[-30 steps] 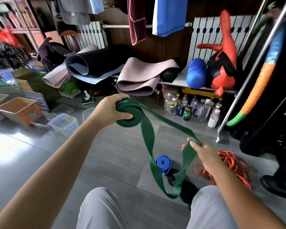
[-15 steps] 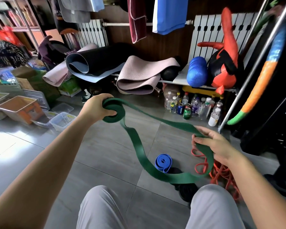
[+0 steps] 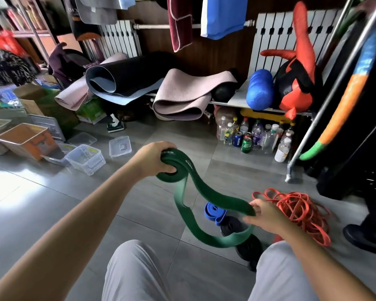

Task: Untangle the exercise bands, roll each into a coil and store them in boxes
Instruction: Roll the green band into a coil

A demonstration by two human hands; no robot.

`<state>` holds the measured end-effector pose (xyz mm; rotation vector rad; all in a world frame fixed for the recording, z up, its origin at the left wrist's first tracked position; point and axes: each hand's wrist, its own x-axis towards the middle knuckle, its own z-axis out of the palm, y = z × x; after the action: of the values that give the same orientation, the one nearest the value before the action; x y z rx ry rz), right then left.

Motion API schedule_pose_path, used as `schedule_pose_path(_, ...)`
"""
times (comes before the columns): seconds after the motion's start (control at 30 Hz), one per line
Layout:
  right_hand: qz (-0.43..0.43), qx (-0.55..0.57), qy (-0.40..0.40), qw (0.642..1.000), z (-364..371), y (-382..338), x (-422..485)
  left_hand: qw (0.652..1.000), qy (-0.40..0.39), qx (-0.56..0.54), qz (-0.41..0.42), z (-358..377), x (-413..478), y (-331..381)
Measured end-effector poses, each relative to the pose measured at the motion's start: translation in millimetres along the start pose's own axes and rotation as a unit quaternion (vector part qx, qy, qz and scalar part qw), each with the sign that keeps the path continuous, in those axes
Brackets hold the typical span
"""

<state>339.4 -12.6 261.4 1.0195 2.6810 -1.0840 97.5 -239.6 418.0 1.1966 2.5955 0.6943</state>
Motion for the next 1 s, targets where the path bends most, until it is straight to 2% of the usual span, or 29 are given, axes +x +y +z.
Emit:
schedule_pose_path(0.13, -0.034, -0.017, -0.021, 0.999, 21, -18, 0, 0.999, -0.032, -0.006, 0.026, 22, -8, 23)
schedule_pose_path(0.27, -0.094, 0.155, -0.045, 0.982, 18, -62, -11, 0.997, -0.045, 0.017, 0.058, 44, -14, 39)
schedule_pose_path(0.4, -0.172, 0.212, 0.008, 0.962, 13, -94, -14, 0.996, -0.052, 0.032, 0.071, 48, -18, 46)
schedule_pose_path(0.57, -0.233, 0.202, 0.034, 0.951, -7, -105, -12, 0.993, -0.049, 0.065, 0.082, 34, -20, 43)
schedule_pose_path(0.7, -0.235, 0.197, 0.051, 0.950, -23, -108, -9, 0.994, -0.058, 0.064, 0.070, 28, -23, 39)
schedule_pose_path(0.8, -0.227, 0.204, 0.039, 0.951, -22, -107, -9, 0.995, -0.061, 0.037, 0.066, 30, -25, 40)
schedule_pose_path(1.0, -0.241, 0.252, -0.011, 0.937, -11, -100, -19, 0.992, -0.029, -0.115, 0.051, 37, -30, 46)
